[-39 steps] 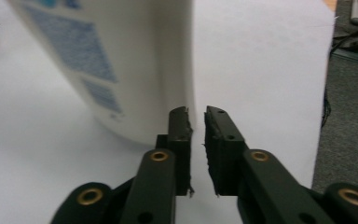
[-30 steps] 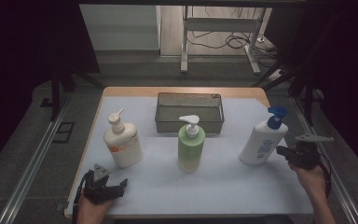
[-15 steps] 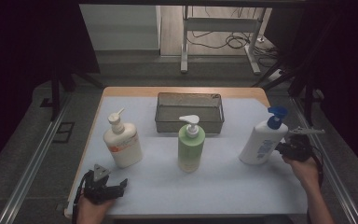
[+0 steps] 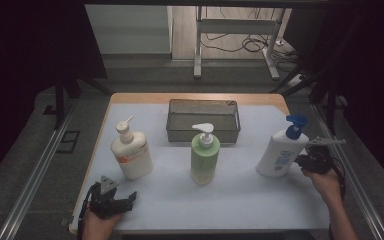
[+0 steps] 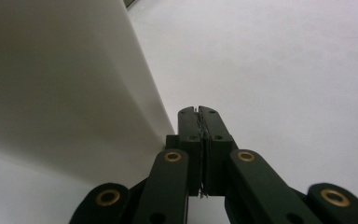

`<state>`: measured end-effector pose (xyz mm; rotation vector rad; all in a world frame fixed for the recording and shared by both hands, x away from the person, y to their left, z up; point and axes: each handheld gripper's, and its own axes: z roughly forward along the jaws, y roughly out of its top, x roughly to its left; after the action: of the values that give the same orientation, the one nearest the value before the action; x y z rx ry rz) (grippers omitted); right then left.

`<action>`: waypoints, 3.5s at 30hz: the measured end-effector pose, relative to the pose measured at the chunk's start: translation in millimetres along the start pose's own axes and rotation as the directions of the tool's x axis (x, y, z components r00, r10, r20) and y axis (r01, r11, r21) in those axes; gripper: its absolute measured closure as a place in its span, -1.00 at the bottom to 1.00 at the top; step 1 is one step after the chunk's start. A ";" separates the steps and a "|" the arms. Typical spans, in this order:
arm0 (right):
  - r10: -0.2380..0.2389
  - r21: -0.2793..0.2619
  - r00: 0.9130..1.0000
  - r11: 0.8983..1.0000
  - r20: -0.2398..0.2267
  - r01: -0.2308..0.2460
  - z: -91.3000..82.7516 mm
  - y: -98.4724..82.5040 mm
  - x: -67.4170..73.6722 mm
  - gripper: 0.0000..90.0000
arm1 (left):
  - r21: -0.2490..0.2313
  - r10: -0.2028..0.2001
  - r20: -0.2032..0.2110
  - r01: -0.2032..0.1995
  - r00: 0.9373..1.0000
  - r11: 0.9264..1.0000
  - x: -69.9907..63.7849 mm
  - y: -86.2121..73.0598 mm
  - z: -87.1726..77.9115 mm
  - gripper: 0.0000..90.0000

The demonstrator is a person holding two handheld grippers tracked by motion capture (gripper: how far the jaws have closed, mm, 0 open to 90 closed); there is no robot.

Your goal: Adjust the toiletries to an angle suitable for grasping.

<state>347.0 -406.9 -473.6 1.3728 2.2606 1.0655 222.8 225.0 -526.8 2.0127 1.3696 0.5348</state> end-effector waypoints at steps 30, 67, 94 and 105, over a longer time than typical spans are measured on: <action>-0.023 0.011 0.997 1.000 -0.067 0.024 -0.9 -19.5 15.9 0.93 | 0.000 0.000 -0.001 0.000 1.000 1.000 0.0 0.0 0.0 -0.77; -0.038 -0.007 0.999 0.999 -0.026 0.038 -19.0 -36.8 49.7 0.39 | -0.001 -0.003 -0.001 0.003 1.000 1.000 -0.3 0.0 0.0 -0.77; -0.095 -0.018 0.995 0.995 -0.017 0.095 -46.8 -44.3 82.8 -0.36 | -0.001 -0.002 -0.001 0.002 1.000 1.000 -0.3 -0.1 0.0 -0.77; -0.103 -0.052 0.995 0.993 -0.010 0.102 -48.1 -27.0 91.4 -0.55 | -0.001 -0.002 0.000 0.002 1.000 1.000 -0.2 0.0 0.0 -0.77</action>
<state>255.7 -357.5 -448.6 1.2199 2.2693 1.0927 222.7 224.8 -526.9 2.0102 1.3713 0.5345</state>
